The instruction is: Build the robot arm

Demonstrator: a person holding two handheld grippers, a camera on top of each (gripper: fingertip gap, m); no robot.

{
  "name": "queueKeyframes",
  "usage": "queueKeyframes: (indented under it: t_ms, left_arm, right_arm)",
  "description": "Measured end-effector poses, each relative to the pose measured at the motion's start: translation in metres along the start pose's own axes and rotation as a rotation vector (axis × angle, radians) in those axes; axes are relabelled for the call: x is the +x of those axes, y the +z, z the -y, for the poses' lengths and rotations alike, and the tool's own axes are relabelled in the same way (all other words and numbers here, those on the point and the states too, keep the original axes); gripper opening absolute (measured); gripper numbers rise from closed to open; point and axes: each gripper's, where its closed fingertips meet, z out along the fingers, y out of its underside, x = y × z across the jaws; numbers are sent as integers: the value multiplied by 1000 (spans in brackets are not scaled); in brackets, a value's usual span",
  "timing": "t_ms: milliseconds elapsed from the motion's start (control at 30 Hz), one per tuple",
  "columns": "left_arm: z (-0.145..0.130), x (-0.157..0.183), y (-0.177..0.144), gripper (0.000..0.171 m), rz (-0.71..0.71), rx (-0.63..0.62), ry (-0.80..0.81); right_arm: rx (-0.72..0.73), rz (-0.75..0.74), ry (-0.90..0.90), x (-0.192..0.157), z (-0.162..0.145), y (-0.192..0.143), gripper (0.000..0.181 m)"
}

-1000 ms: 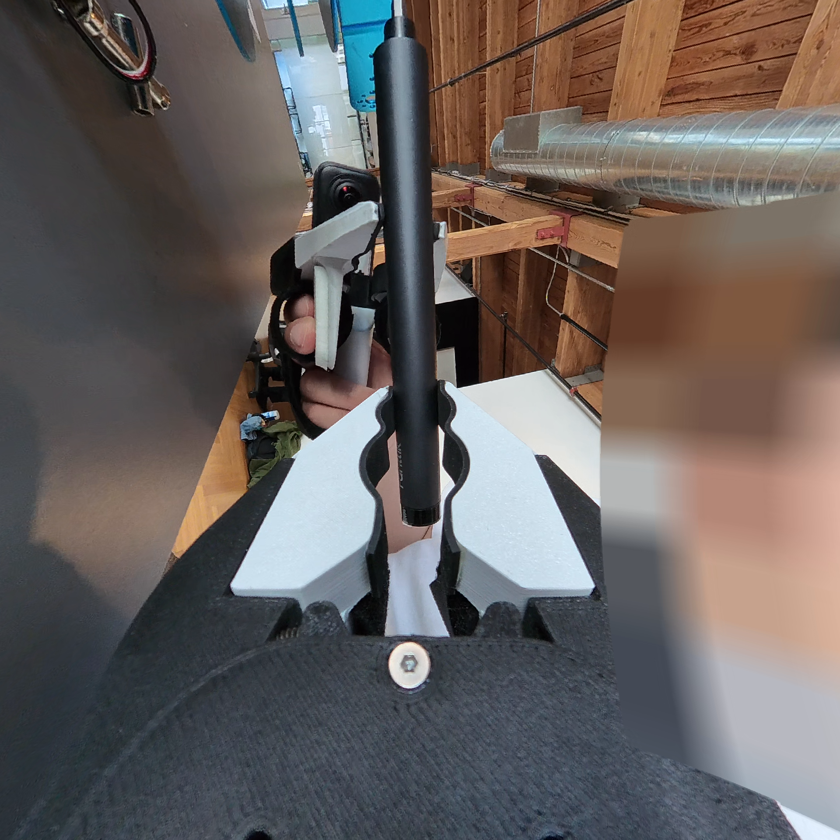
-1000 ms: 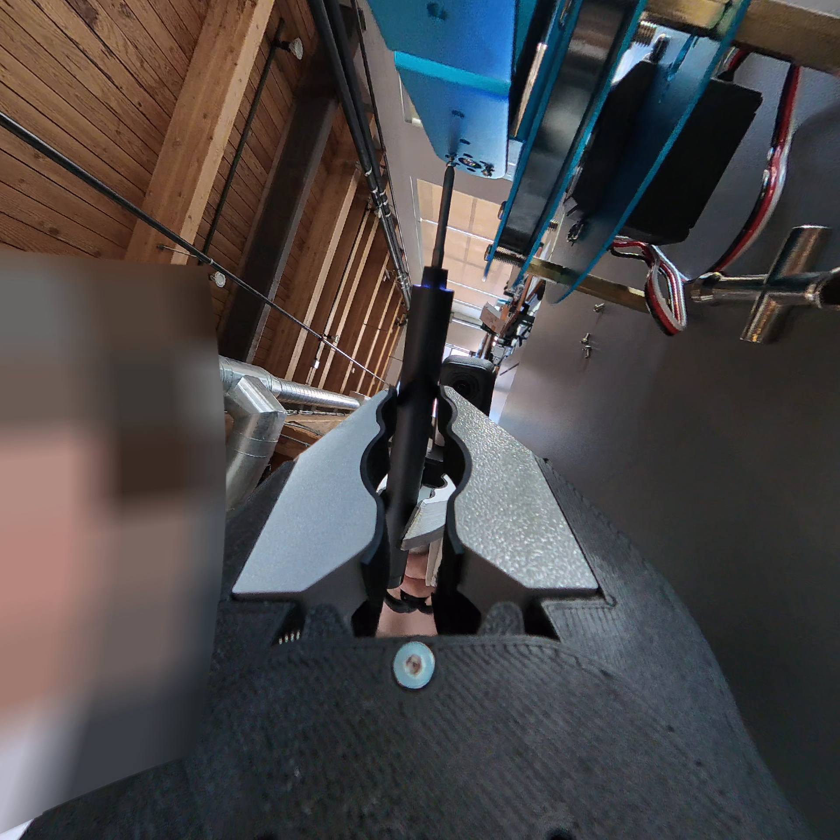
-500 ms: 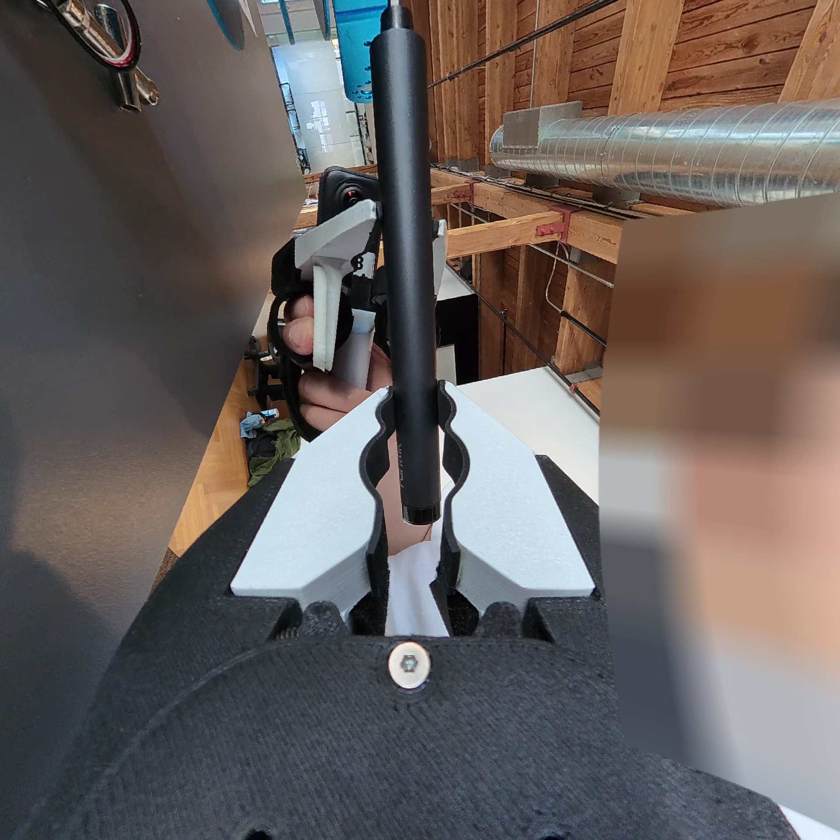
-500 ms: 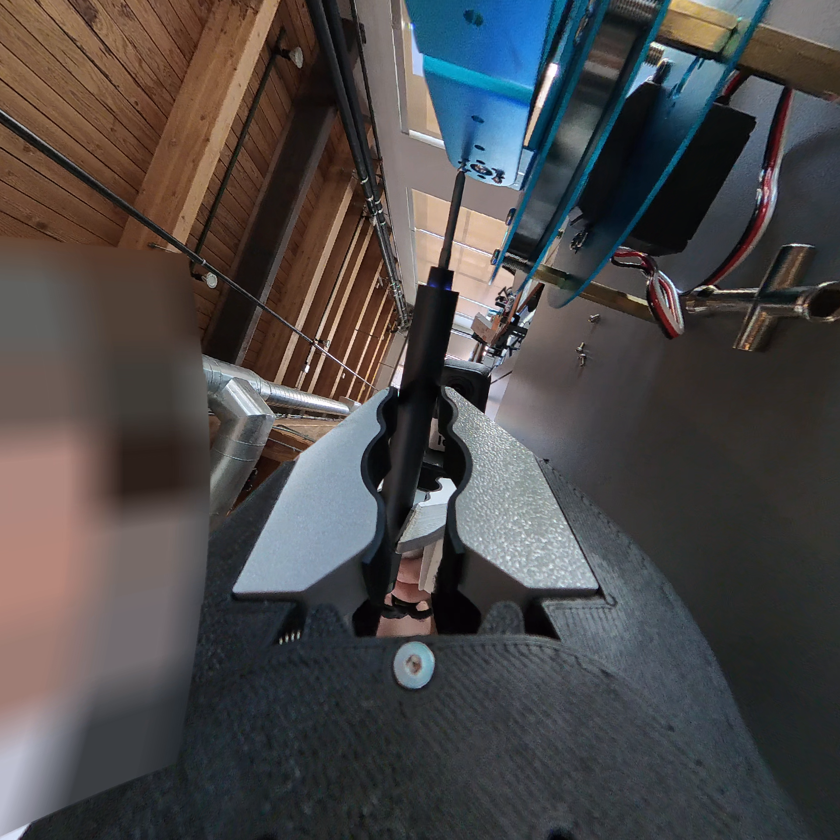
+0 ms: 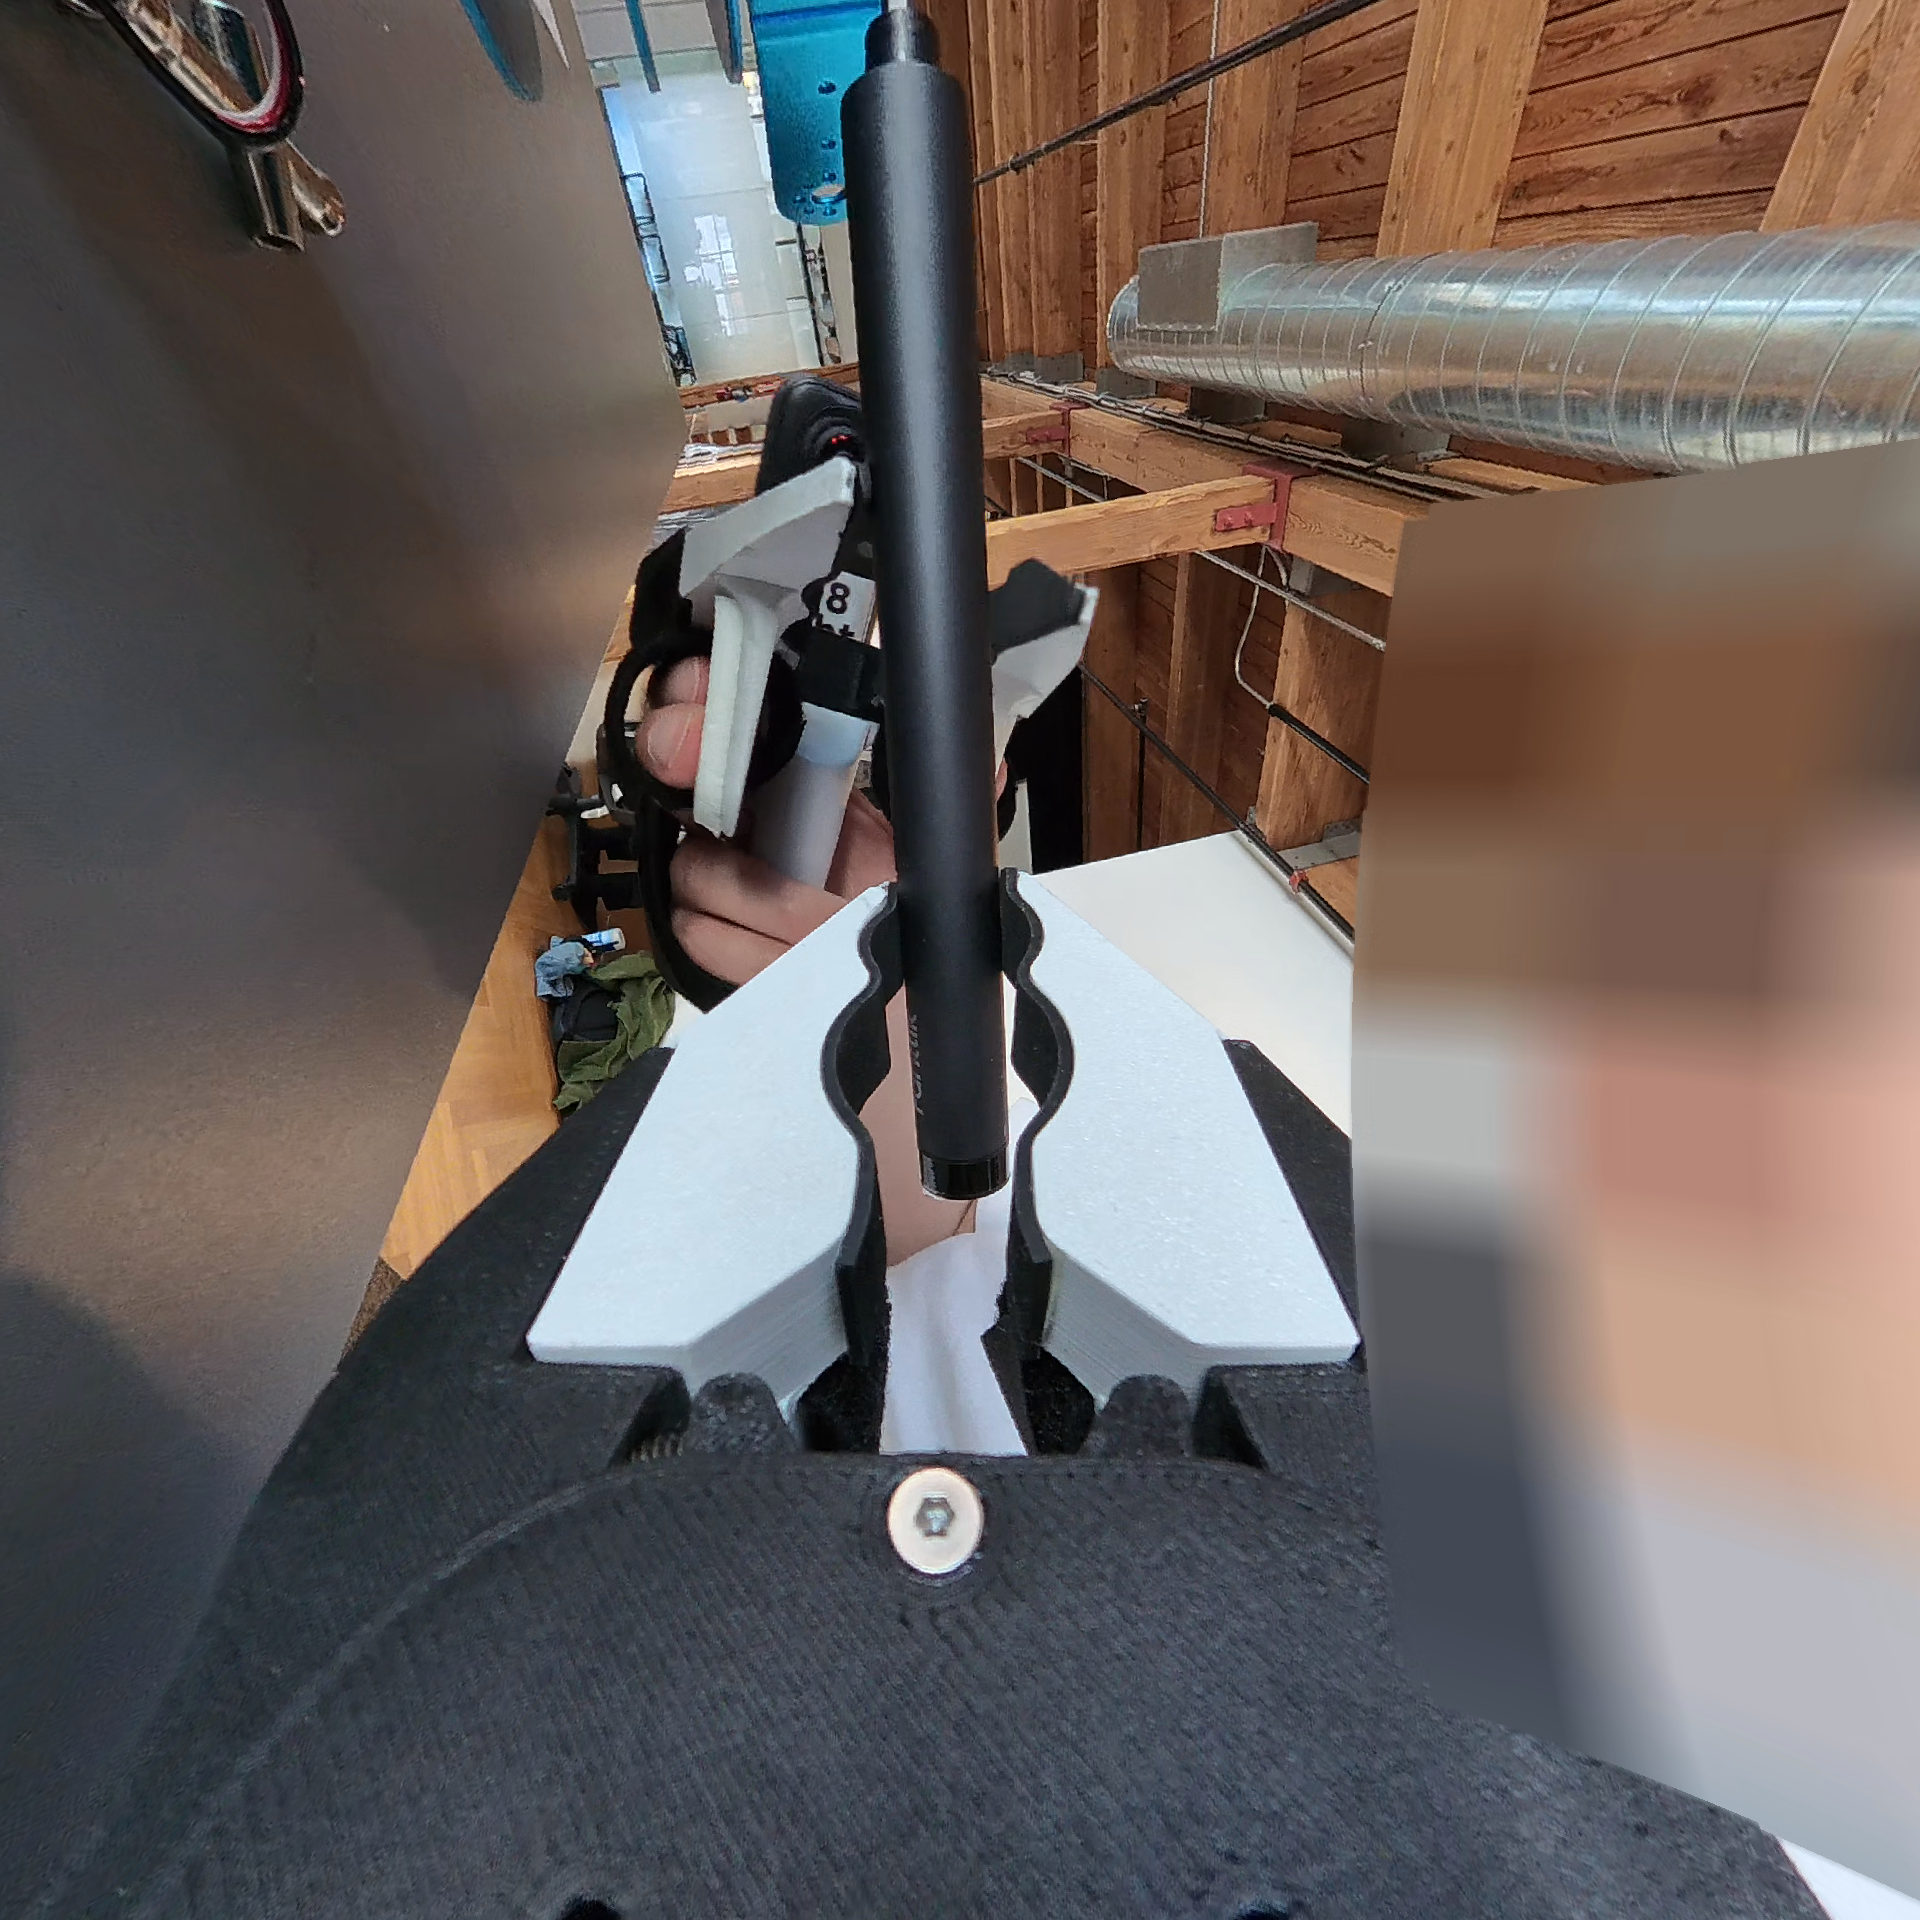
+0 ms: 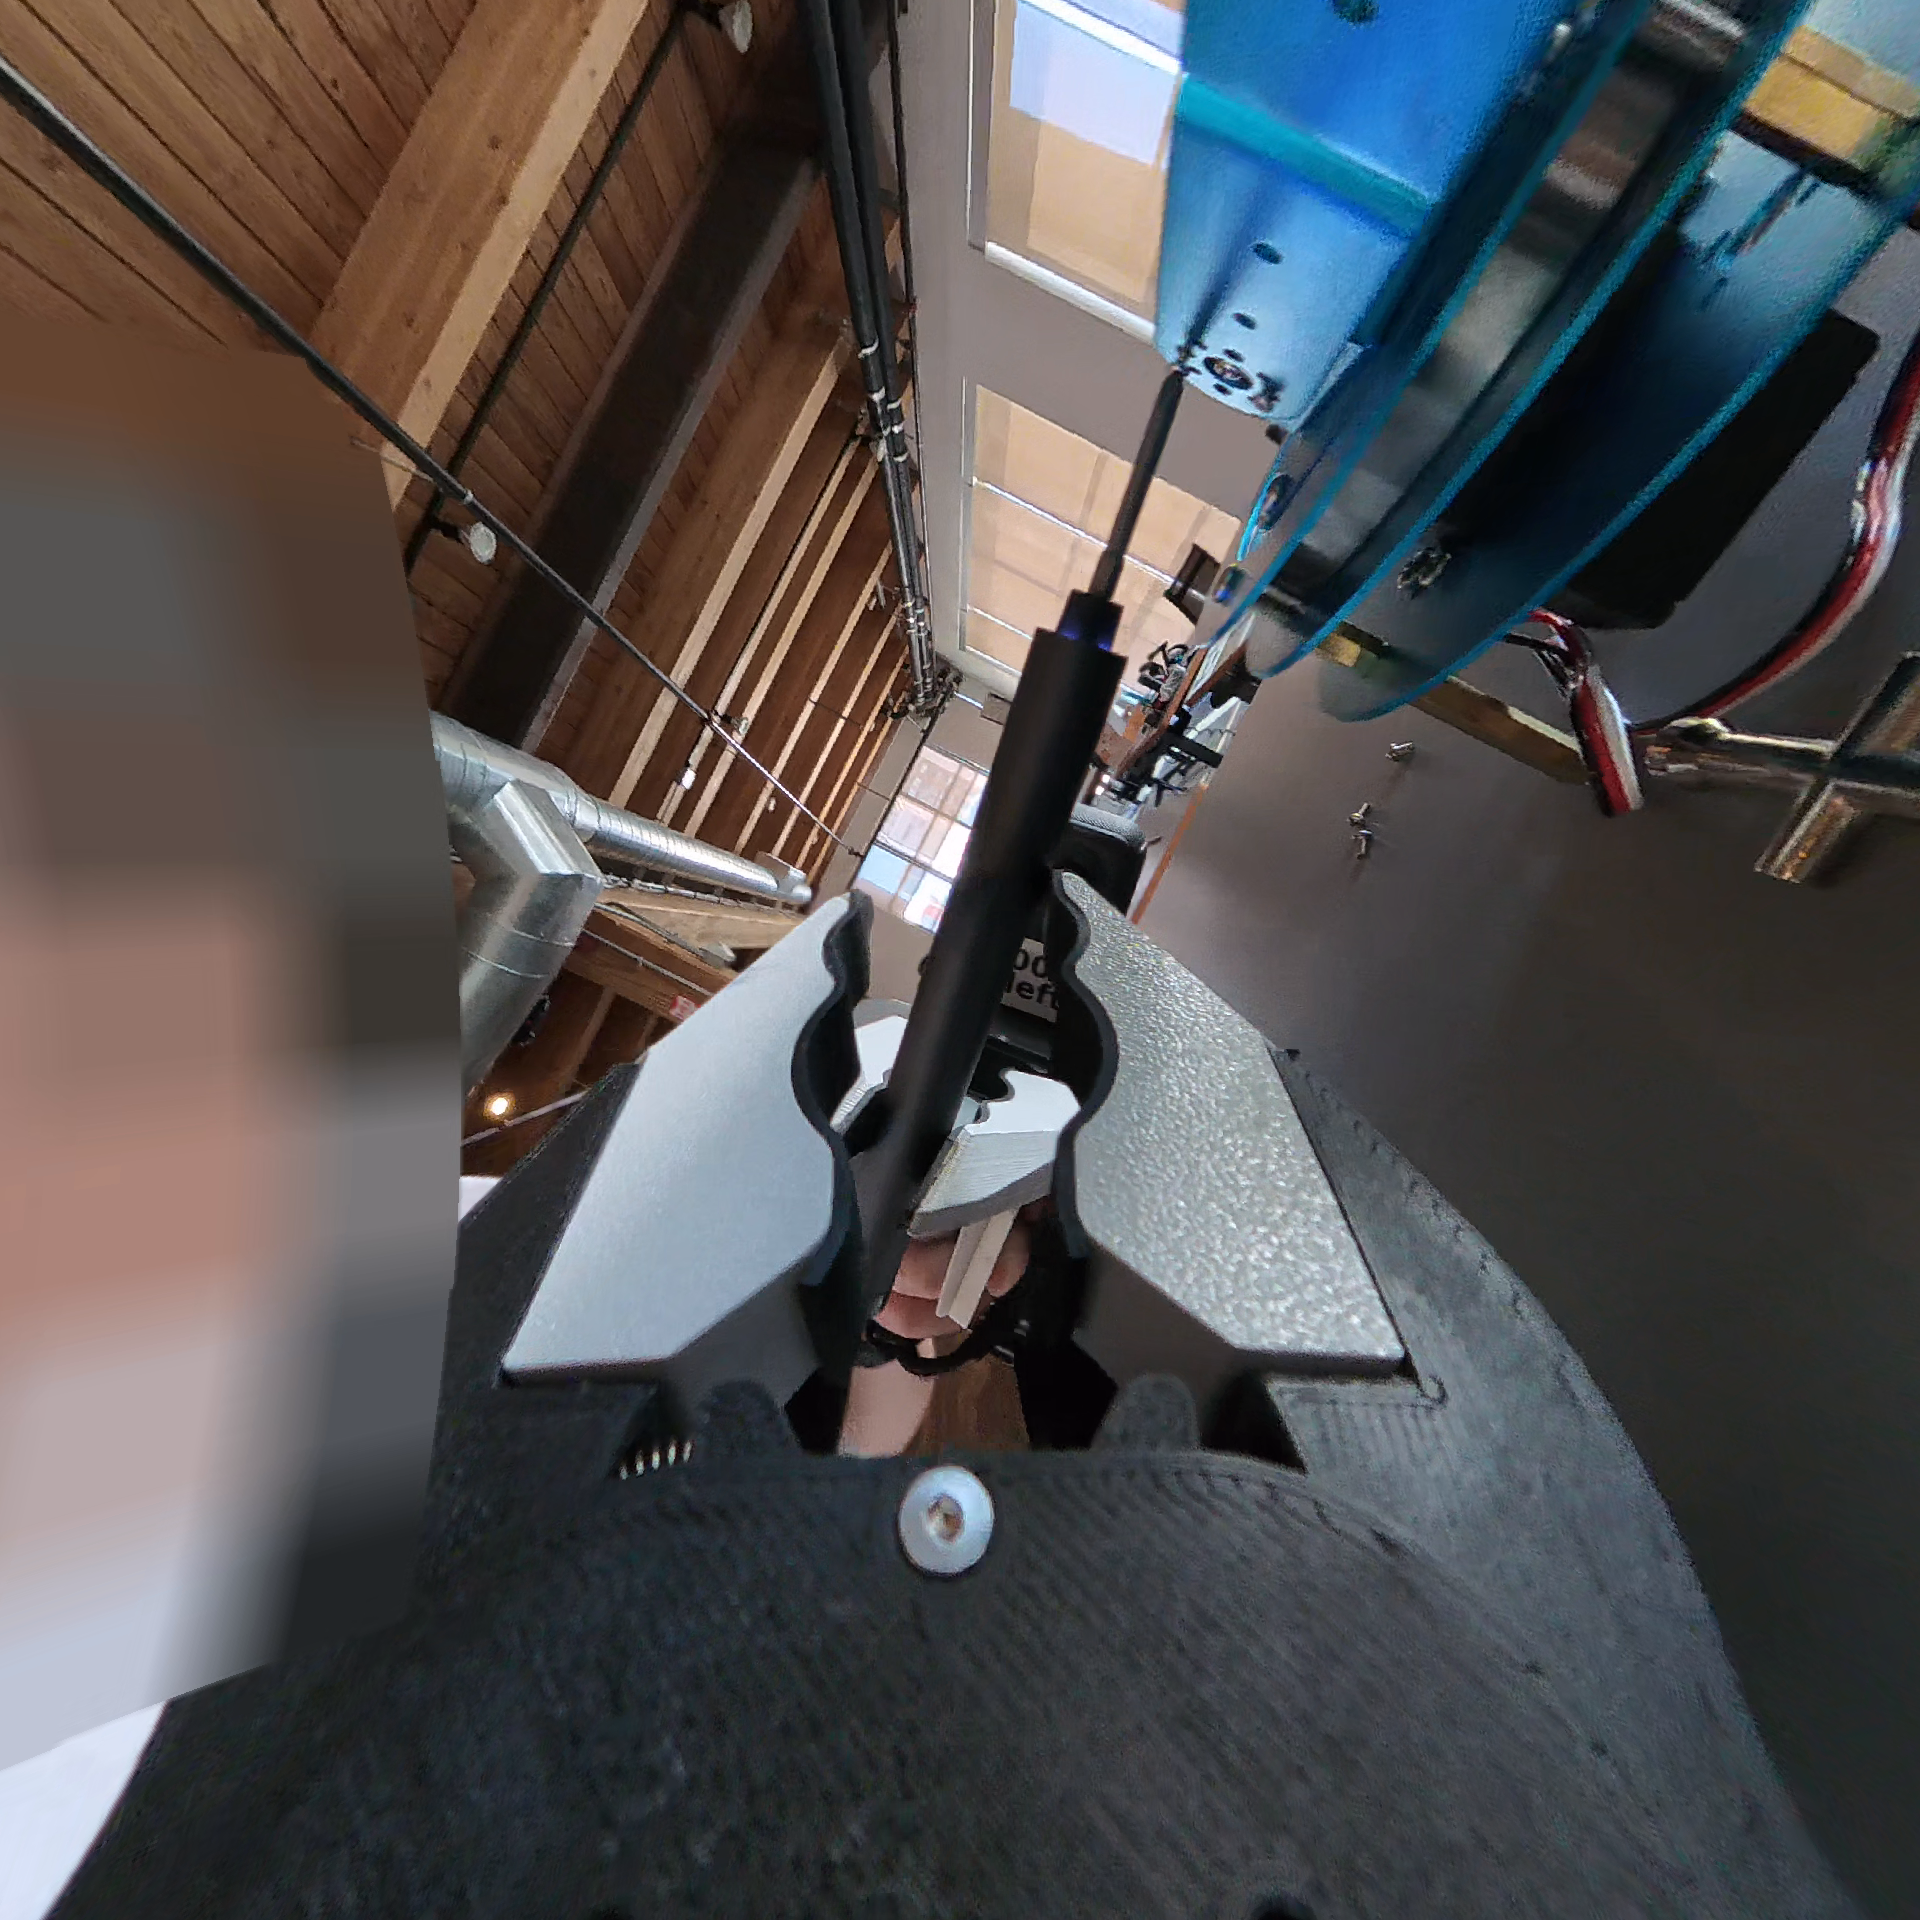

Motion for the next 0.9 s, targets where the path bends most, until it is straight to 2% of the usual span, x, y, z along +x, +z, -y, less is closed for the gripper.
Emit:
queueKeyframes:
  t_ms: [333,700,900]
  left_arm:
    - [0,0,1,16,-9,-4,-7]
    - [0,0,1,16,-7,-5,-3]
    - [0,0,2,16,-6,-6,-3]
  right_arm:
    - [-72,-51,-121,4,-9,-3,21]
    - [-96,-25,-122,8,-23,-4,22]
    - [-72,-6,-45,8,-26,-4,20]
